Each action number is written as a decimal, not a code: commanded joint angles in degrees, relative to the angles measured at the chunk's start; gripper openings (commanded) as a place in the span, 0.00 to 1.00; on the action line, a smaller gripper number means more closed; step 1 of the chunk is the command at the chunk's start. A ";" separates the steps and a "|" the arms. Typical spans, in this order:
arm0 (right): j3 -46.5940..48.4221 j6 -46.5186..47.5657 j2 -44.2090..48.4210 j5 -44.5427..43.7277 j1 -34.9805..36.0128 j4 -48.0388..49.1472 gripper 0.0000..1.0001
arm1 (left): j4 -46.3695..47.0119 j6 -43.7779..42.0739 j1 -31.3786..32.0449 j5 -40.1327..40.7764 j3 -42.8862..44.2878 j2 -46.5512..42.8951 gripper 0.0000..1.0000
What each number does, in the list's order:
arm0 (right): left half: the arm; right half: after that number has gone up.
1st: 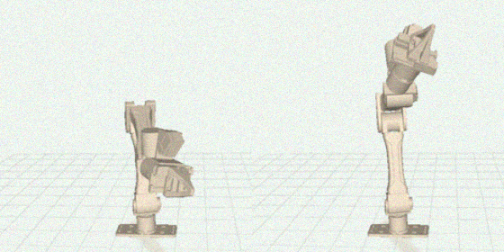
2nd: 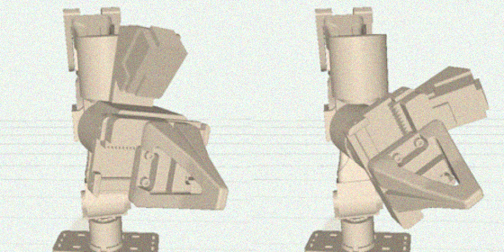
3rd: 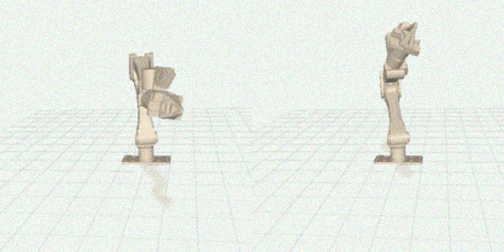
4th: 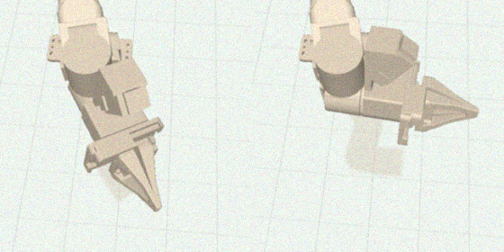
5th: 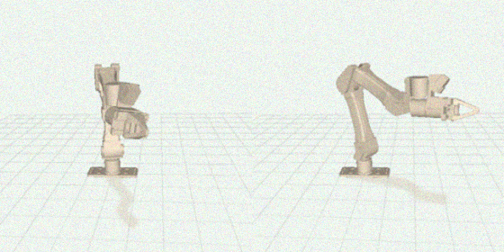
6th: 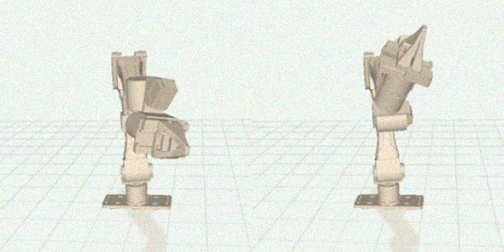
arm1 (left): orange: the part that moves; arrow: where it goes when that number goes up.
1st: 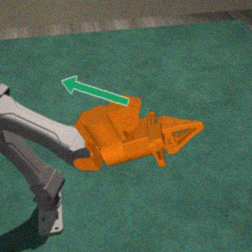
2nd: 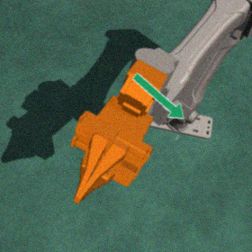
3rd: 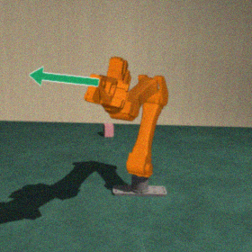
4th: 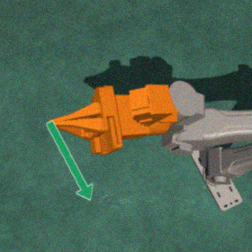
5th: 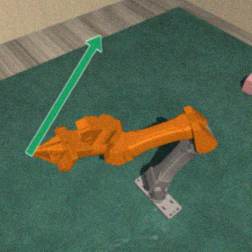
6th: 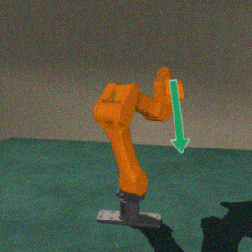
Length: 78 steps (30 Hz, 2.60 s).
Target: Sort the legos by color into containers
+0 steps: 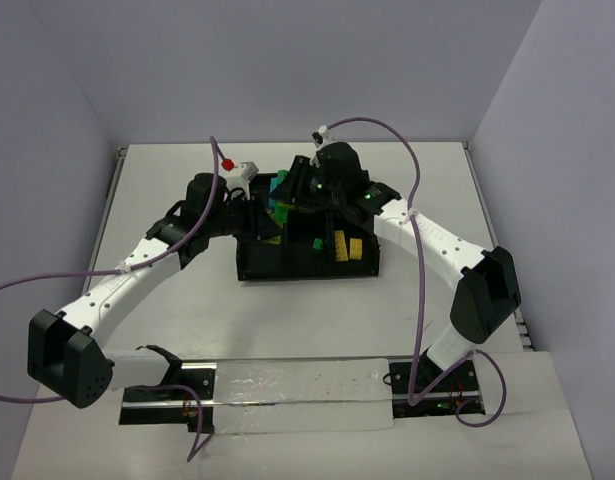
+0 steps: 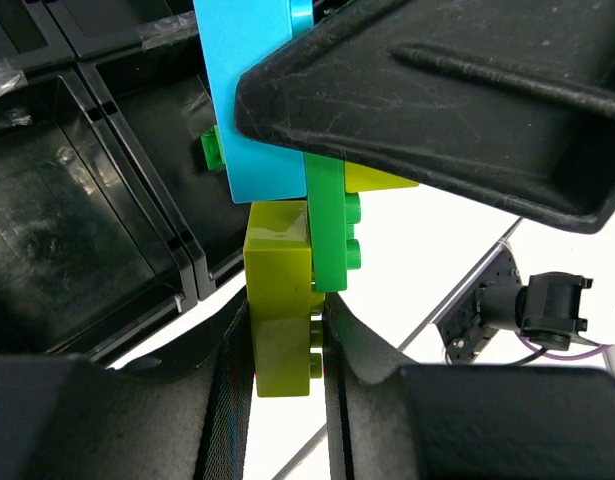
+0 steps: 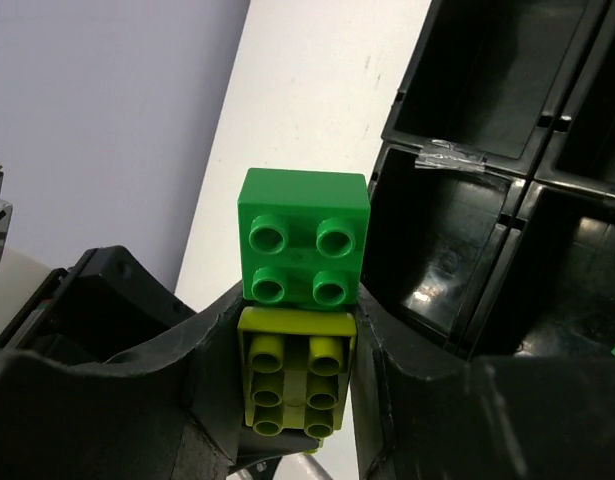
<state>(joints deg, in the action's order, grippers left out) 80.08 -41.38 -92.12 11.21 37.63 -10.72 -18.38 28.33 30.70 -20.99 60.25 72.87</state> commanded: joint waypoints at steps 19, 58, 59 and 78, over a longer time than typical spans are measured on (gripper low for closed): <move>-9.47 1.06 10.32 8.78 -3.96 8.98 0.00 | -2.41 -6.53 0.15 2.53 3.17 -2.94 0.00; -21.55 13.26 33.00 -4.37 -20.84 -8.09 0.00 | -8.12 3.40 -0.93 26.37 8.44 17.99 0.45; -21.58 13.16 32.91 -4.25 -20.84 -7.99 0.00 | -8.01 3.40 -0.94 26.19 8.40 17.94 0.53; -25.51 17.12 34.03 23.44 -20.93 3.44 0.00 | 4.71 1.85 -3.29 -5.25 11.26 2.17 0.73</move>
<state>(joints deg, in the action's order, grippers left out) 56.16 -26.51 -60.16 20.30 16.97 -16.43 -25.97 30.57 28.61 -8.08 71.42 80.12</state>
